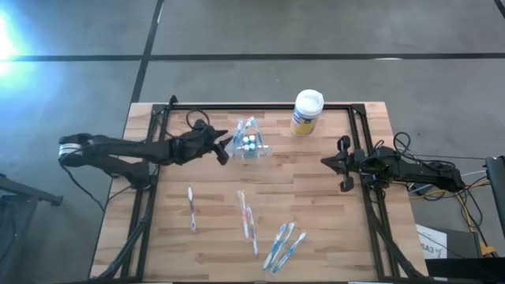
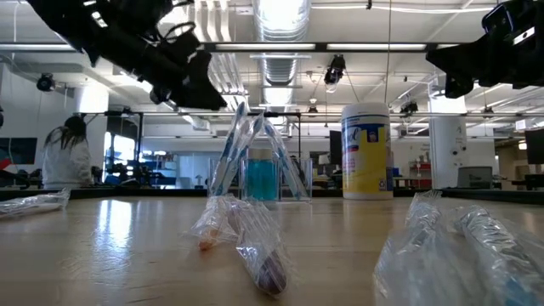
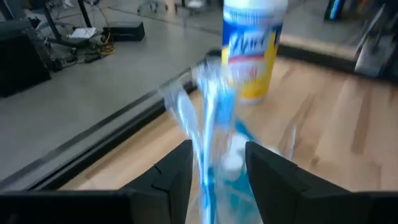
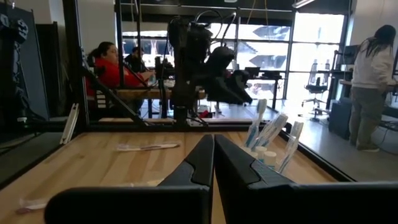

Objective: Pick & Place toothbrushing station
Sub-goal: Put the blue toothbrush into the transparent organizer

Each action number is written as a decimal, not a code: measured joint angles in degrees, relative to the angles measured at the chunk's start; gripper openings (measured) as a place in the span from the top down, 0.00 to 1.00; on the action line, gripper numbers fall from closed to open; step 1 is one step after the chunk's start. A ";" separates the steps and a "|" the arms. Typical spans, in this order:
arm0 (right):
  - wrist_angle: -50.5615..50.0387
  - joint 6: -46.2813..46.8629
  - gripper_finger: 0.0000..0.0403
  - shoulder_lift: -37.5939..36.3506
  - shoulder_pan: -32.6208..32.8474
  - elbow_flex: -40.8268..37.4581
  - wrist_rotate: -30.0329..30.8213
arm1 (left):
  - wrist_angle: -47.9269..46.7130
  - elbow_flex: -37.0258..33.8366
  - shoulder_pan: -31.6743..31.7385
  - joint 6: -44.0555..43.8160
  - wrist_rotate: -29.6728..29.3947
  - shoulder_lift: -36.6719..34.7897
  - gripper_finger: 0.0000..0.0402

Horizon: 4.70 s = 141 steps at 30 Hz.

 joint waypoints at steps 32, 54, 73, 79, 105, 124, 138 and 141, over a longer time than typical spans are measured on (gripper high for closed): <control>1.68 -2.20 0.98 0.04 -0.01 0.04 -0.04 | -10.37 20.88 0.63 12.05 -6.25 13.92 0.99; 1.63 -1.58 0.98 0.15 -0.01 0.04 -0.10 | -12.16 16.89 3.33 4.70 -3.29 10.14 0.93; 1.60 -0.86 0.98 0.20 0.01 0.02 -0.09 | -23.40 7.79 -6.33 4.50 -0.67 -15.40 0.88; 1.65 -0.70 0.98 0.46 0.00 0.02 -0.02 | -11.82 -7.19 -7.83 2.19 13.70 -27.62 0.98; 3.46 -1.37 0.98 0.83 0.00 0.00 0.77 | 6.67 -23.01 -10.12 -7.85 25.54 -30.29 0.99; 2.98 -1.32 0.98 0.76 -0.01 0.00 1.54 | 6.05 8.22 -22.93 -6.86 21.73 12.35 0.99; -3.54 3.22 0.98 0.72 0.01 0.00 1.18 | -15.87 40.03 -29.66 -9.40 21.77 38.62 0.98; -5.99 4.01 0.98 0.72 0.01 0.00 1.17 | -18.46 47.53 -31.57 -9.13 21.79 44.30 0.98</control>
